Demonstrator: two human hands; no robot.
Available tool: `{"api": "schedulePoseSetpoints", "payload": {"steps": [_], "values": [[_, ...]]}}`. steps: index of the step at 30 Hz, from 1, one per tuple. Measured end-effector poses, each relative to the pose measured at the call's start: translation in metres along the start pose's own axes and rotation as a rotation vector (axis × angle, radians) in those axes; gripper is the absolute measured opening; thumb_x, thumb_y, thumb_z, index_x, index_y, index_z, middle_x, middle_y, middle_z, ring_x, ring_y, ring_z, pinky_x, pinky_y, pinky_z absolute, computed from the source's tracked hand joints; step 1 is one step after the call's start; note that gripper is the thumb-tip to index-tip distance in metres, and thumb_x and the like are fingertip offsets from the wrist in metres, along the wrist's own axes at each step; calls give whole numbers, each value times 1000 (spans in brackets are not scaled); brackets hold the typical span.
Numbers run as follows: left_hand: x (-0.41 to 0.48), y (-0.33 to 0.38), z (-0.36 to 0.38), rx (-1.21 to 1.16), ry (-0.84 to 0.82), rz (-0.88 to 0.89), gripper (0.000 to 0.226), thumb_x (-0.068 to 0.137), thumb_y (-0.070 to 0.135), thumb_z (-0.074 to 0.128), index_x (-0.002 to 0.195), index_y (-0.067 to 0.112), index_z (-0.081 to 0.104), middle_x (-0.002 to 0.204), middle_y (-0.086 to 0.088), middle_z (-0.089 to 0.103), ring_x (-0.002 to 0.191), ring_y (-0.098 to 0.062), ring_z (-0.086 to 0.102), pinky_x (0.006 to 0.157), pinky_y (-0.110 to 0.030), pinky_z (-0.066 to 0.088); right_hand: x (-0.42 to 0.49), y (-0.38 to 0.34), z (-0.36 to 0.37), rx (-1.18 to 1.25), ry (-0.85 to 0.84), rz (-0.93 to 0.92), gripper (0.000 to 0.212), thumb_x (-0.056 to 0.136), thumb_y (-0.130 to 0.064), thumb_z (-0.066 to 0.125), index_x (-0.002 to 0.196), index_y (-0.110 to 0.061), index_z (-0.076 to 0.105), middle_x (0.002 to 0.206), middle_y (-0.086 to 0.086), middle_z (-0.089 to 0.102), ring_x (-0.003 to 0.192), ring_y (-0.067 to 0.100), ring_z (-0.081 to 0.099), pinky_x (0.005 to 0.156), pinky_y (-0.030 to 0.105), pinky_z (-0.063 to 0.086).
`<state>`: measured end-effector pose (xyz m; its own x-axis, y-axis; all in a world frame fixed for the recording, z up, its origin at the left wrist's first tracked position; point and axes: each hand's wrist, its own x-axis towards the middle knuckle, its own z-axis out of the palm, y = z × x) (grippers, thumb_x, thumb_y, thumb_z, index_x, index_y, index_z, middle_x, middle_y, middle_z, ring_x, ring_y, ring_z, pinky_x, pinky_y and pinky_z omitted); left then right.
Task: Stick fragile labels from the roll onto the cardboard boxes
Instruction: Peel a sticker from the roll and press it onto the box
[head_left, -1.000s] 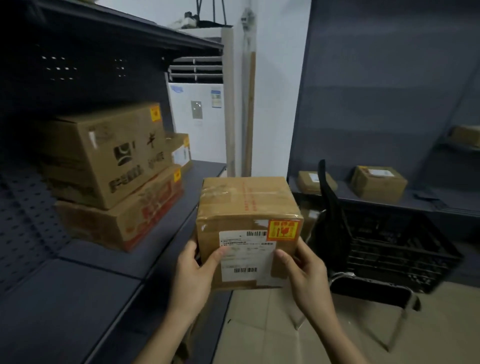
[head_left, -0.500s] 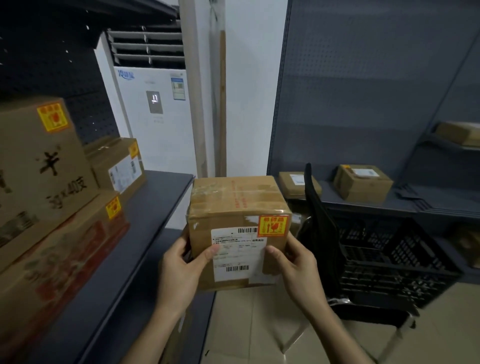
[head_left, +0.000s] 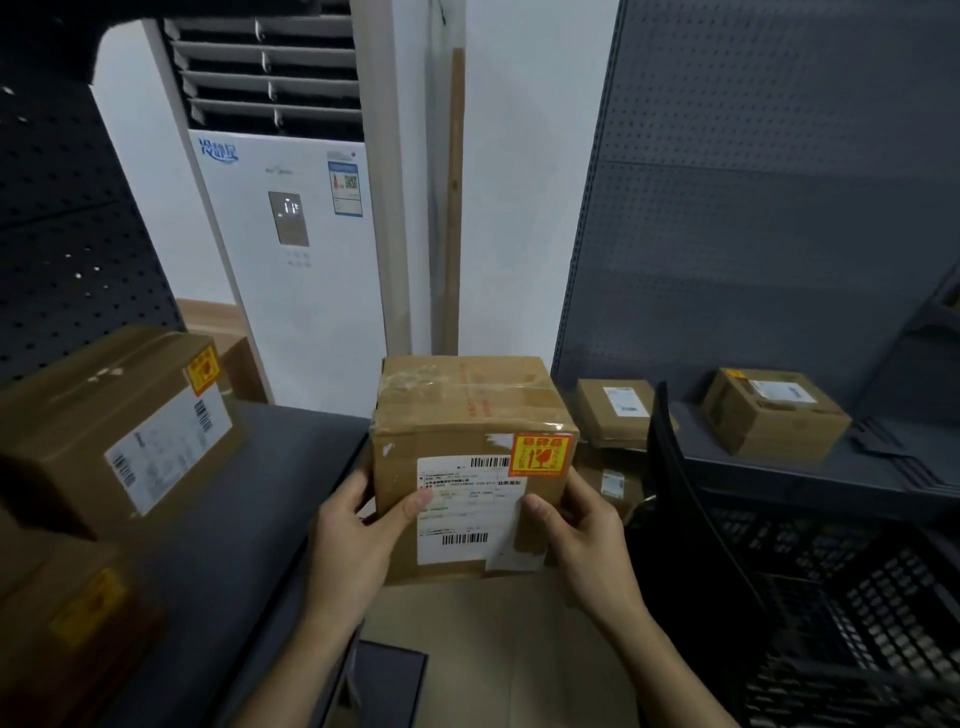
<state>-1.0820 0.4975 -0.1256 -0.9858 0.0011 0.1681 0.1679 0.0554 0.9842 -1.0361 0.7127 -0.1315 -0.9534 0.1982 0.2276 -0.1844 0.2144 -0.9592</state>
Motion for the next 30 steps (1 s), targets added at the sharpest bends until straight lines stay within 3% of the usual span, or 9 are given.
{"api": "schedulePoseSetpoints", "payload": {"steps": [6, 10, 13, 17, 20, 24, 26, 30], "values": [[82, -7, 31, 72, 116, 0, 25, 80, 8, 77, 100, 22, 73, 92, 12, 77, 87, -9, 73, 62, -18, 57, 111, 26, -9, 32, -121, -47, 30, 96, -20, 62, 125, -28, 63, 118, -16, 71, 115, 1, 63, 92, 26, 56], [125, 1, 50, 114, 194, -25, 33, 80, 4, 76, 112, 12, 71, 87, 16, 76, 81, 0, 71, 58, -10, 52, 179, 33, -12, 76, -210, -56, 31, 96, -18, 61, 125, -27, 63, 116, -18, 71, 113, -1, 63, 89, 20, 55], [147, 3, 53, 112, 300, -29, 42, 78, 6, 77, 119, 8, 68, 85, 15, 76, 79, 2, 71, 58, -11, 53, 221, 35, -5, 77, -284, -56, 32, 94, -23, 62, 126, -28, 62, 114, -19, 71, 110, -1, 64, 91, 24, 57], [159, 8, 38, 68, 473, -58, 47, 69, 25, 78, 114, 19, 70, 97, 14, 76, 91, -5, 72, 72, -26, 60, 262, 29, 23, 77, -395, -91, 29, 92, -28, 65, 120, -37, 65, 112, -20, 72, 107, -1, 65, 91, 28, 56], [155, 15, 21, 64, 608, -44, 33, 74, 17, 79, 105, 26, 71, 93, 23, 74, 89, 5, 68, 64, -9, 53, 279, 19, 53, 90, -460, -123, 31, 85, -38, 67, 114, -45, 67, 109, -17, 73, 106, 7, 67, 93, 40, 55], [138, 13, -15, 112, 783, -40, 50, 75, 26, 79, 123, 29, 65, 103, 22, 73, 95, 7, 65, 69, -4, 50, 284, 6, 108, 120, -611, -163, 35, 81, -40, 66, 116, -39, 68, 109, -17, 73, 106, 8, 67, 95, 46, 54], [125, 11, -31, 191, 875, -52, 61, 73, 40, 78, 131, 33, 61, 114, 20, 70, 103, 2, 65, 77, -5, 51, 281, 1, 135, 140, -692, -175, 37, 82, -36, 66, 119, -36, 67, 109, -17, 73, 104, 8, 68, 94, 45, 55], [102, 12, -55, 244, 1021, -49, 67, 70, 43, 80, 133, 34, 60, 117, 19, 70, 110, -2, 65, 92, -27, 56, 272, -4, 180, 162, -776, -191, 29, 86, -34, 66, 114, -42, 69, 109, -13, 74, 102, 17, 69, 90, 50, 56]]}}
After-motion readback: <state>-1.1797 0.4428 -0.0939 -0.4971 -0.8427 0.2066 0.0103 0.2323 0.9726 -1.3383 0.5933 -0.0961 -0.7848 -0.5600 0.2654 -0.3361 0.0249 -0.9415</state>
